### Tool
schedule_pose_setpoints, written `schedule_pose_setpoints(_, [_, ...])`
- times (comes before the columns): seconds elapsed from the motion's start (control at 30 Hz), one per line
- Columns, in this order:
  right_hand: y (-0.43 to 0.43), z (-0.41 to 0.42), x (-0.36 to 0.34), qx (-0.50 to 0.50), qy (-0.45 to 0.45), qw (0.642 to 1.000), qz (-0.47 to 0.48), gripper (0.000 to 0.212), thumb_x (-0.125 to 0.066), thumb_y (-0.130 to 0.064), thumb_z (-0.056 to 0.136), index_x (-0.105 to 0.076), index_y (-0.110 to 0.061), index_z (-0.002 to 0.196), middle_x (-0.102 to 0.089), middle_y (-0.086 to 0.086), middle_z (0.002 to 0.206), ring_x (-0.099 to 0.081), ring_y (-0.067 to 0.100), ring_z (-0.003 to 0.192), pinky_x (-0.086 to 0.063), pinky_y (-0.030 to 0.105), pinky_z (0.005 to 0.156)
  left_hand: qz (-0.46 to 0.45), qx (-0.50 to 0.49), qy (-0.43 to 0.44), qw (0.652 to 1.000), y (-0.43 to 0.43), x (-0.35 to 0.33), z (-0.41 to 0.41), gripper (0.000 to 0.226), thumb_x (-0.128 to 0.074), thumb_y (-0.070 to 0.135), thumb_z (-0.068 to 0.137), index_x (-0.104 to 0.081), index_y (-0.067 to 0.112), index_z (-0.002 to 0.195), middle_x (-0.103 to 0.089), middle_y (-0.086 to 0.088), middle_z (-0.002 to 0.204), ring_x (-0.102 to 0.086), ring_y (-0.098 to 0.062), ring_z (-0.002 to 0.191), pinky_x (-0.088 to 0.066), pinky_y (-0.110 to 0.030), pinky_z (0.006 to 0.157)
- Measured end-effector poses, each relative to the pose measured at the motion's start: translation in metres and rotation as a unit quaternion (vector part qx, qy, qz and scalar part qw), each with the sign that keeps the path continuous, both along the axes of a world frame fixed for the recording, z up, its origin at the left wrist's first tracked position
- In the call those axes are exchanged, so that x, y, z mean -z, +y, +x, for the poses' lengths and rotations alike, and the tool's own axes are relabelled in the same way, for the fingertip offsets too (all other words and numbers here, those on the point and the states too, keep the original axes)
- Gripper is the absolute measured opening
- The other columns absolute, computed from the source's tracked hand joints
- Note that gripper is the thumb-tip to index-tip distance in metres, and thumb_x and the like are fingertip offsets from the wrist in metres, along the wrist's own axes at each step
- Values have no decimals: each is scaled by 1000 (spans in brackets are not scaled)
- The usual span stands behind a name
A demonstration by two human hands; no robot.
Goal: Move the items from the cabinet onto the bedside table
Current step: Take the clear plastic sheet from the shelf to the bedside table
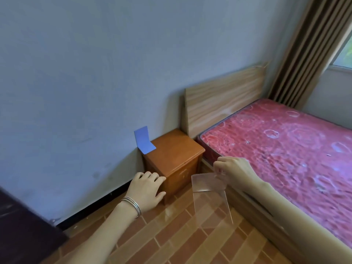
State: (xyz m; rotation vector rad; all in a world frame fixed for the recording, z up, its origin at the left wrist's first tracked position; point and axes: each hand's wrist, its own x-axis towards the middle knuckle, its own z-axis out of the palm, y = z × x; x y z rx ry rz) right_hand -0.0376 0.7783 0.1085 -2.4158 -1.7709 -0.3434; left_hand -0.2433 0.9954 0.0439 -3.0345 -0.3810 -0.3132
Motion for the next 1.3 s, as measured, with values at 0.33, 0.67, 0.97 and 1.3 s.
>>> schedule_pose_setpoints(0.33, [82, 85, 20, -21, 38, 996, -78, 15, -72, -33, 75, -59, -25, 74, -47, -18, 74, -47, 3, 67, -37, 19, 48, 6, -28, -22, 999, 63, 28, 51, 51, -79, 44, 57, -71, 17, 99, -69, 5, 89, -66, -15, 82, -54, -28, 67])
schedule_pose_setpoints(0.67, [210, 166, 32, -53, 49, 987, -146, 8, -61, -35, 83, -62, -27, 84, -59, -11, 89, -56, 8, 83, -42, 23, 60, -27, -54, -18, 998, 171, 63, 136, 47, -40, 48, 69, -74, 22, 89, -66, 10, 75, -63, -12, 67, -52, -27, 56])
schedule_pose_setpoints(0.97, [342, 239, 54, -81, 68, 978, -178, 13, -61, -38, 83, -60, -26, 84, -57, -10, 90, -56, 11, 87, -44, 28, 65, -50, -92, 2, 995, 258, 64, 218, 27, -65, 47, 63, -69, 26, 79, -64, 11, 71, -62, -11, 65, -49, -25, 55])
schedule_pose_setpoints(1.3, [468, 331, 112, -116, 110, 968, -194, 7, -56, -28, 87, -62, -23, 86, -60, -7, 94, -57, 16, 89, -44, 29, 65, -110, -216, 68, 968, 327, 104, 282, 31, -80, 42, 54, -69, 24, 76, -64, 7, 70, -62, -16, 64, -49, -27, 54])
